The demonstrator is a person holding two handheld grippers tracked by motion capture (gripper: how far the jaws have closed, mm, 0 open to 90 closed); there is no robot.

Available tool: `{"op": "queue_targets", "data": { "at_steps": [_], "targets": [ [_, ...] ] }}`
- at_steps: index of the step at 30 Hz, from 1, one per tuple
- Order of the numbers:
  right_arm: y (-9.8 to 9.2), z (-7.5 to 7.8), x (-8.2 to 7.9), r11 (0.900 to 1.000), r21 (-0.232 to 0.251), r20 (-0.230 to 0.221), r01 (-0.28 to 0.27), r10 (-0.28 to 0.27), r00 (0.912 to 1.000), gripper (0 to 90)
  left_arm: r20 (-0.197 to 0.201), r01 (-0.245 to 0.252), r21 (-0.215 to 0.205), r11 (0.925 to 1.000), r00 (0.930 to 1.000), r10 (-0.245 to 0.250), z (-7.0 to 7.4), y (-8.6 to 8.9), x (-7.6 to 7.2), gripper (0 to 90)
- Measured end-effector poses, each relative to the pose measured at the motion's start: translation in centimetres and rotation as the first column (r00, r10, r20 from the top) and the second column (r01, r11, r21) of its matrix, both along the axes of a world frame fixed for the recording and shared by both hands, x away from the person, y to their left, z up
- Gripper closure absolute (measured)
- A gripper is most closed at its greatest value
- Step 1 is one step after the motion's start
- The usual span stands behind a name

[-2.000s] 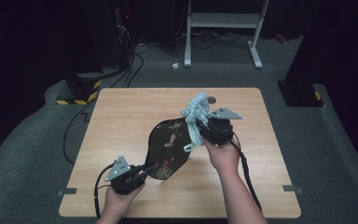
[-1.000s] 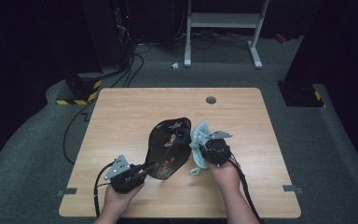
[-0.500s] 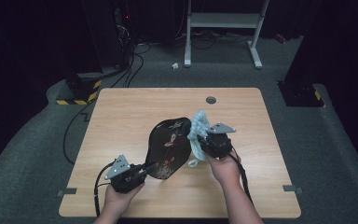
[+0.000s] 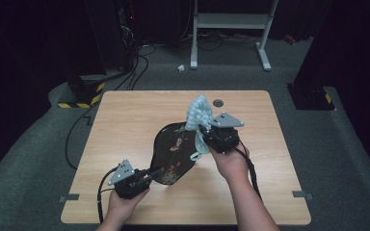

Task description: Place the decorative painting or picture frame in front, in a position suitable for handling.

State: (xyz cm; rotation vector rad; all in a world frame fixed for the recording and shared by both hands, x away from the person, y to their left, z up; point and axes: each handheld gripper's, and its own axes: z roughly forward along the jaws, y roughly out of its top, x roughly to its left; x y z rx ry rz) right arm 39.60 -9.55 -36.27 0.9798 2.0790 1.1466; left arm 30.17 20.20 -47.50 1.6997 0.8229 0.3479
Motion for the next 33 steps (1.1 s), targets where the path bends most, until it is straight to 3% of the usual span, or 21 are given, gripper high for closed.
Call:
{"op": "queue_targets", "data": {
  "at_steps": [6, 9, 10, 13, 14, 15, 16, 22, 27, 33],
  "targets": [
    [-0.5, -1.5, 0.9, 1.0, -0.006, -0.044, 0.023, -0.023, 0.9988, 68.1, 0.001, -0.002, 0.003, 1.0, 1.0, 0.002, 0.0, 0.0, 0.0, 78.2],
    [-1.0, -3.1, 1.4, 0.999, 0.006, -0.084, 0.033, -0.033, 0.9959, 68.1, 0.002, -0.001, 0.001, 1.0, 1.0, 0.001, 0.0, 0.0, 0.0, 78.2],
    [-1.2, -4.3, 1.6, 0.999, 0.003, -0.112, 0.04, -0.04, 0.9929, 68.1, 0.002, 0.0, 0.0, 1.0, 1.0, 0.0, 0.0, 0.0, 0.0, 78.2],
    [-1.3, -5.5, 1.7, 0.999, -0.011, -0.142, 0.044, -0.045, 0.9889, 68.1, 0.005, -0.002, -0.002, 1.0, 1.0, 0.002, -0.1, 0.0, -0.1, 78.2],
    [-1.4, -6.7, 1.7, 0.999, -0.029, -0.164, 0.04, -0.044, 0.9854, 68.1, 0.004, -0.002, -0.003, 1.0, 1.0, 0.002, -0.1, 0.0, -0.1, 78.2],
    [-1.4, -6.7, 1.7, 0.999, -0.029, -0.164, 0.04, -0.044, 0.9854, 68.1, 0.004, -0.002, -0.003, 1.0, 1.0, 0.002, -0.1, 0.0, -0.1, 78.2],
    [-1.3, -7.8, 1.5, 0.998, -0.046, -0.183, 0.035, -0.043, 0.9822, 68.1, 0.005, -0.002, -0.003, 1.0, 1.0, 0.002, -0.1, 0.0, -0.1, 78.2],
    [-1.0, -10.5, 1.2, 0.997, -0.073, -0.224, 0.037, -0.052, 0.9732, 68.1, 0.004, -0.001, -0.003, 1.0, 1.0, 0.001, -0.1, 0.0, 0.0, 78.2],
    [-1.0, -11.1, 1.3, 0.996, -0.074, -0.234, 0.039, -0.055, 0.9707, 68.1, 0.004, 0.002, -0.003, 1.0, 1.0, -0.002, 0.0, 0.0, 0.0, 78.2],
    [-0.7, -9.2, 1.2, 0.998, -0.056, -0.186, 0.026, -0.036, 0.9819, 68.1, 0.003, 0.003, -0.003, 1.0, 1.0, -0.003, -0.1, 0.0, 0.0, 78.2]
  ]
}}
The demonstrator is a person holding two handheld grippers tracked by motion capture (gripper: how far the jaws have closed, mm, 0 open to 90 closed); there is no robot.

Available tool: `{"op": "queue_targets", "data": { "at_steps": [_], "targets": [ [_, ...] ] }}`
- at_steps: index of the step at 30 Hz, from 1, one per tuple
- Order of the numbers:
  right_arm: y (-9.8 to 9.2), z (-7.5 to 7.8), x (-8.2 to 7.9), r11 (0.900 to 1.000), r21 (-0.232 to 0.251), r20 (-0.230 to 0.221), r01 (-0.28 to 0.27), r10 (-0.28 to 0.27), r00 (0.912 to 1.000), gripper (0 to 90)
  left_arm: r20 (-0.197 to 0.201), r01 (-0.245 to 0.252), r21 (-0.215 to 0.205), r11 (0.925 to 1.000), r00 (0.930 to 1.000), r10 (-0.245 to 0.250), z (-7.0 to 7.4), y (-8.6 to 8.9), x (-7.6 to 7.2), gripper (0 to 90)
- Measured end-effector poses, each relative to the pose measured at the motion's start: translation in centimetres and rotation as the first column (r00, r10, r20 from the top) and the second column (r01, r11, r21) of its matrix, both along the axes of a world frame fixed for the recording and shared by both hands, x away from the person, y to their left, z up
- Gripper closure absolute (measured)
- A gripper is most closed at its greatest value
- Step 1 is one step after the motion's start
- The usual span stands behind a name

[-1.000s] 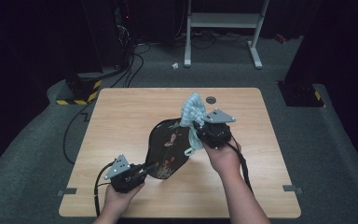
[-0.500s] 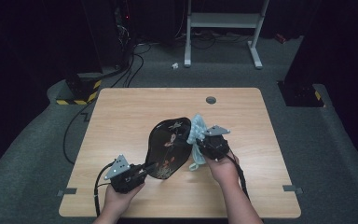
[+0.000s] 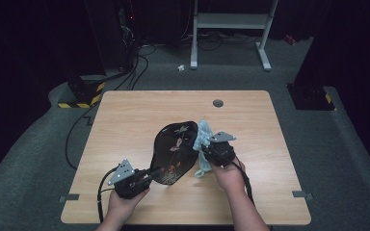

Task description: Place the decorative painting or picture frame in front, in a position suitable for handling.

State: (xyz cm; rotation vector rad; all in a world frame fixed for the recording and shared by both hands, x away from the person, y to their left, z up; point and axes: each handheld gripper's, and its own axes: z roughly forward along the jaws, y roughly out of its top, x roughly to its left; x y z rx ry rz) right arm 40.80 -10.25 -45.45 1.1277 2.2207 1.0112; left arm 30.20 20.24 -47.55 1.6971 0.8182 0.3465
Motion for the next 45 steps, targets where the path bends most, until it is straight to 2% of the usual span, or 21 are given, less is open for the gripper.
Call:
{"op": "queue_targets", "data": {
  "at_steps": [1, 2, 7, 8, 9, 12, 14, 20, 24, 25, 26, 27, 28, 29, 30, 31, 32, 33, 35, 38, 45],
  "targets": [
    [0.3, 1.2, -0.1, 1.0, 0.002, 0.035, -0.011, 0.011, 0.9993, 68.1, -0.001, 0.001, -0.001, 1.0, 1.0, -0.001, 0.0, 0.0, 0.0, 78.2],
    [0.3, 1.2, -0.1, 1.0, 0.002, 0.035, -0.011, 0.011, 0.9993, 68.1, -0.001, 0.001, -0.001, 1.0, 1.0, -0.001, 0.0, 0.0, 0.0, 78.2],
    [0.7, 4.8, -0.3, 1.0, 0.009, 0.115, -0.027, 0.026, 0.993, 68.1, -0.008, 0.002, -0.005, 1.0, 1.0, -0.002, -0.1, 0.2, 0.1, 78.2],
    [0.7, 4.8, -0.3, 1.0, 0.009, 0.115, -0.027, 0.026, 0.993, 68.1, -0.008, 0.002, -0.005, 1.0, 1.0, -0.002, -0.1, 0.2, 0.1, 78.3],
    [0.8, 6.1, -0.3, 0.999, 0.006, 0.141, -0.031, 0.03, 0.9896, 68.1, -0.007, 0.005, -0.004, 1.0, 1.0, -0.005, -0.1, 0.1, 0.1, 78.3],
    [1.0, 7.4, -0.4, 0.999, 0.005, 0.165, -0.042, 0.041, 0.9854, 68.0, -0.007, 0.006, -0.005, 1.0, 1.0, -0.006, -0.1, 0.1, 0.1, 78.3],
    [1.4, 8.9, -0.8, 0.998, 0.002, 0.2, -0.062, 0.061, 0.978, 68.0, -0.005, 0.008, -0.002, 1.0, 1.0, -0.008, -0.1, 0.1, 0.1, 78.3],
    [1.7, 9.2, -1.3, 0.997, -0.008, 0.23, -0.079, 0.078, 0.9701, 68.2, -0.004, 0.006, 0.0, 1.0, 1.0, -0.006, -0.1, 0.0, 0.1, 78.2],
    [1.0, 7.6, -0.8, 0.998, -0.013, 0.186, -0.055, 0.056, 0.981, 68.3, -0.004, 0.006, 0.0, 1.0, 1.0, -0.006, 0.0, 0.0, 0.1, 78.3],
    [0.6, 6.3, -0.6, 0.999, -0.025, 0.153, -0.048, 0.052, 0.9869, 68.3, -0.002, 0.007, 0.002, 1.0, 1.0, -0.007, 0.0, 0.0, 0.1, 78.3],
    [0.6, 6.3, -0.6, 0.999, -0.025, 0.153, -0.048, 0.052, 0.9869, 68.3, -0.002, 0.007, 0.002, 1.0, 1.0, -0.007, 0.0, 0.0, 0.1, 78.3],
    [0.4, 4.8, -0.5, 0.999, -0.03, 0.115, -0.046, 0.049, 0.9921, 68.3, -0.004, 0.006, 0.0, 1.0, 1.0, -0.006, 0.0, 0.0, 0.1, 78.2],
    [0.4, 4.8, -0.5, 0.999, -0.03, 0.115, -0.046, 0.049, 0.9921, 68.3, -0.003, 0.006, 0.001, 1.0, 1.0, -0.006, 0.0, -0.1, 0.1, 78.2],
    [0.4, 3.3, -0.5, 0.998, -0.026, 0.081, -0.051, 0.053, 0.9953, 68.4, -0.002, 0.005, 0.001, 1.0, 1.0, -0.005, 0.0, -0.1, 0.1, 78.2],
    [0.4, 3.3, -0.5, 0.998, -0.026, 0.081, -0.051, 0.053, 0.9953, 68.4, -0.002, 0.005, 0.001, 1.0, 1.0, -0.005, 0.0, -0.1, 0.1, 78.3],
    [0.4, 1.7, -0.7, 0.998, -0.032, 0.051, -0.061, 0.062, 0.9967, 68.3, -0.003, 0.004, 0.0, 1.0, 1.0, -0.004, 0.0, -0.1, 0.1, 78.2],
    [0.4, 1.7, -0.7, 0.998, -0.032, 0.051, -0.061, 0.062, 0.9967, 68.3, -0.003, 0.004, 0.0, 1.0, 1.0, -0.004, 0.0, -0.1, 0.1, 78.2],
    [0.4, 0.3, -0.8, 0.998, -0.03, 0.025, -0.054, 0.055, 0.9982, 68.4, -0.003, 0.003, -0.001, 1.0, 1.0, -0.003, 0.0, -0.1, 0.1, 78.2],
    [0.3, -0.4, -0.8, 0.998, -0.023, 0.013, -0.051, 0.051, 0.9986, 68.4, -0.002, 0.003, 0.0, 1.0, 1.0, -0.003, 0.0, -0.2, 0.1, 78.2],
    [-0.3, -2.6, -0.7, 0.999, -0.002, -0.064, -0.043, 0.043, 0.997, 68.4, 0.0, 0.003, -0.001, 1.0, 1.0, -0.003, 0.0, -0.2, 0.1, 78.2],
    [0.0, -5.3, -1.3, 0.998, 0.003, -0.141, -0.067, 0.067, 0.9878, 68.4, 0.0, 0.002, -0.004, 1.0, 1.0, -0.002, 0.0, -0.2, 0.1, 78.3]
  ]
}}
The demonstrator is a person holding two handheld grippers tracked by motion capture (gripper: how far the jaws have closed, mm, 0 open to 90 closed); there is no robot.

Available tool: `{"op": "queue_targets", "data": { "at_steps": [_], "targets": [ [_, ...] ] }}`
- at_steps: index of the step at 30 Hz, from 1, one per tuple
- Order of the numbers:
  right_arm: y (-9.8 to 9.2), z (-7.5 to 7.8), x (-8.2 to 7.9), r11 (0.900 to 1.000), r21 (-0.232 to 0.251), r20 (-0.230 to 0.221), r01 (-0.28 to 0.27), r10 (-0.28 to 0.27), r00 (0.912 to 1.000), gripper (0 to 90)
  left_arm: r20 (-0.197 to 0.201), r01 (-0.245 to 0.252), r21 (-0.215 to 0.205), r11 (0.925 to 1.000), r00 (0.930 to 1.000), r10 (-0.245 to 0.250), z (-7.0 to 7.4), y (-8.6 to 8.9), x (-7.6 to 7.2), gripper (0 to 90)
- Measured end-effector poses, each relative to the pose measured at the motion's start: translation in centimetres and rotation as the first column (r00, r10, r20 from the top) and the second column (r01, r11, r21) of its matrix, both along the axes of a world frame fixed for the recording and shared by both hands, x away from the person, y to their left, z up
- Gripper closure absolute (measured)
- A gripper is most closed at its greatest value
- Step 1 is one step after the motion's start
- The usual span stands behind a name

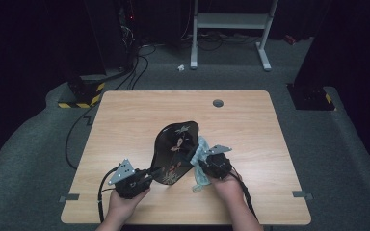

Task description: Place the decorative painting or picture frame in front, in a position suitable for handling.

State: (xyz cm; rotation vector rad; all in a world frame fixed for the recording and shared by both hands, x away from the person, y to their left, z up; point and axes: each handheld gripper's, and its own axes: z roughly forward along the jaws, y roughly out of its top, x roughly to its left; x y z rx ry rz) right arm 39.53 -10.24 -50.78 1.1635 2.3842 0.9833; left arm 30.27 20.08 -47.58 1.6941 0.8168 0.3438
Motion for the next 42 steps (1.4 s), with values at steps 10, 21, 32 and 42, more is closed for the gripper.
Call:
{"op": "queue_targets", "data": {
  "at_steps": [10, 21, 32, 42],
  "targets": [
    [-0.4, 1.9, -0.1, 1.0, 0.001, 0.041, 0.019, -0.019, 0.999, 68.4, 0.0, 0.002, 0.003, 1.0, 1.0, -0.002, 0.0, -0.1, 0.0, 78.2],
    [-0.2, 8.1, 0.2, 0.999, 0.041, 0.178, 0.007, -0.015, 0.9839, 68.2, 0.003, 0.001, 0.009, 1.0, 1.0, -0.001, 0.0, -0.4, -0.1, 78.2],
    [-0.6, 9.4, 0.8, 0.999, 0.053, 0.203, 0.012, -0.022, 0.9789, 68.1, 0.0, 0.005, 0.009, 0.9999, 1.0, -0.005, 0.1, -0.5, 0.0, 78.2],
    [-0.9, 3.0, 0.5, 0.997, 0.059, 0.065, 0.051, -0.055, 0.9964, 68.1, -0.002, 0.004, 0.008, 1.0, 1.0, -0.004, 0.1, -0.5, 0.0, 78.2]
  ]
}}
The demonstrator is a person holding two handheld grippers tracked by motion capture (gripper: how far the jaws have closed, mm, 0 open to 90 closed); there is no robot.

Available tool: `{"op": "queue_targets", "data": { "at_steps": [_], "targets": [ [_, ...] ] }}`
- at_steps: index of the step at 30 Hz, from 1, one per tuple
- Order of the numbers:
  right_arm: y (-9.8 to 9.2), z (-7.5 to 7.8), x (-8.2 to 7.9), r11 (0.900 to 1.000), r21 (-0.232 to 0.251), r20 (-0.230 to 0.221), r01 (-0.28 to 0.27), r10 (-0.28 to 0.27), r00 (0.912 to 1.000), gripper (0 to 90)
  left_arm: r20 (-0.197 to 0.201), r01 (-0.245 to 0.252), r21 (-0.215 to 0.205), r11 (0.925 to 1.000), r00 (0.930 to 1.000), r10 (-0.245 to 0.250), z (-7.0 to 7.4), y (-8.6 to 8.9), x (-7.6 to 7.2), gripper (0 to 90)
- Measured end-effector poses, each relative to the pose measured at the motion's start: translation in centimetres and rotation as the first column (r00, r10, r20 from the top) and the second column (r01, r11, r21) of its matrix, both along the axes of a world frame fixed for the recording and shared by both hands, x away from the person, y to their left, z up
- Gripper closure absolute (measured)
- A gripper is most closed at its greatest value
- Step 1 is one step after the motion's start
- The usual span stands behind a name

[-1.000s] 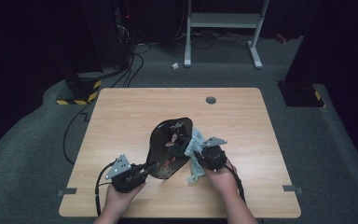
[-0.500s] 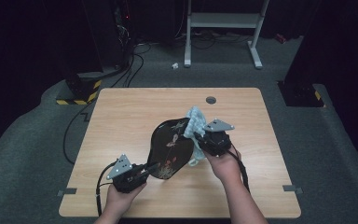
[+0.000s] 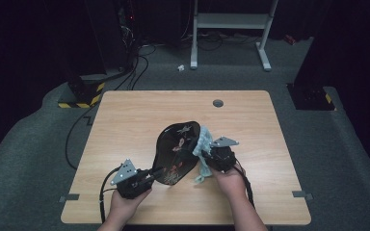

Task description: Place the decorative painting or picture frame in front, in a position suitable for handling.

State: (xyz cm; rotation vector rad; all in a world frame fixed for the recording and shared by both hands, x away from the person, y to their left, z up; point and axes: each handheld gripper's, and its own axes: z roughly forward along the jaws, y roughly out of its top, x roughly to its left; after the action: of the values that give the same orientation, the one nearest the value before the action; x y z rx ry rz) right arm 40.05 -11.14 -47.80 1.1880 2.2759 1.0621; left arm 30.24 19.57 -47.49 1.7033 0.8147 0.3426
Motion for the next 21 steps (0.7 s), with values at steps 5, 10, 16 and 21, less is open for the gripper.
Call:
{"op": "queue_targets", "data": {
  "at_steps": [5, 10, 16, 21],
  "targets": [
    [0.2, -2.1, -0.2, 1.0, -0.026, -0.042, -0.014, 0.013, 0.999, 68.1, 0.001, 0.001, 0.0, 1.0, 1.0, -0.001, 0.0, 0.0, 0.1, 78.2],
    [0.6, -3.1, -0.5, 1.0, -0.023, -0.064, -0.016, 0.015, 0.9979, 68.1, 0.001, 0.0, 0.0, 1.0, 1.0, 0.0, 0.0, 0.0, 0.0, 78.1],
    [0.3, -2.7, -0.8, 0.999, -0.035, -0.046, -0.003, 0.001, 0.9989, 67.8, -0.004, -0.007, 0.0, 1.0, 1.0, 0.007, 0.0, -0.1, 0.0, 78.0],
    [-0.8, -2.0, -1.5, 1.0, -0.017, -0.027, 0.012, -0.012, 0.9995, 67.7, -0.002, -0.015, 0.007, 0.9999, 0.9999, 0.015, 0.1, -0.1, -0.1, 77.7]
  ]
}}
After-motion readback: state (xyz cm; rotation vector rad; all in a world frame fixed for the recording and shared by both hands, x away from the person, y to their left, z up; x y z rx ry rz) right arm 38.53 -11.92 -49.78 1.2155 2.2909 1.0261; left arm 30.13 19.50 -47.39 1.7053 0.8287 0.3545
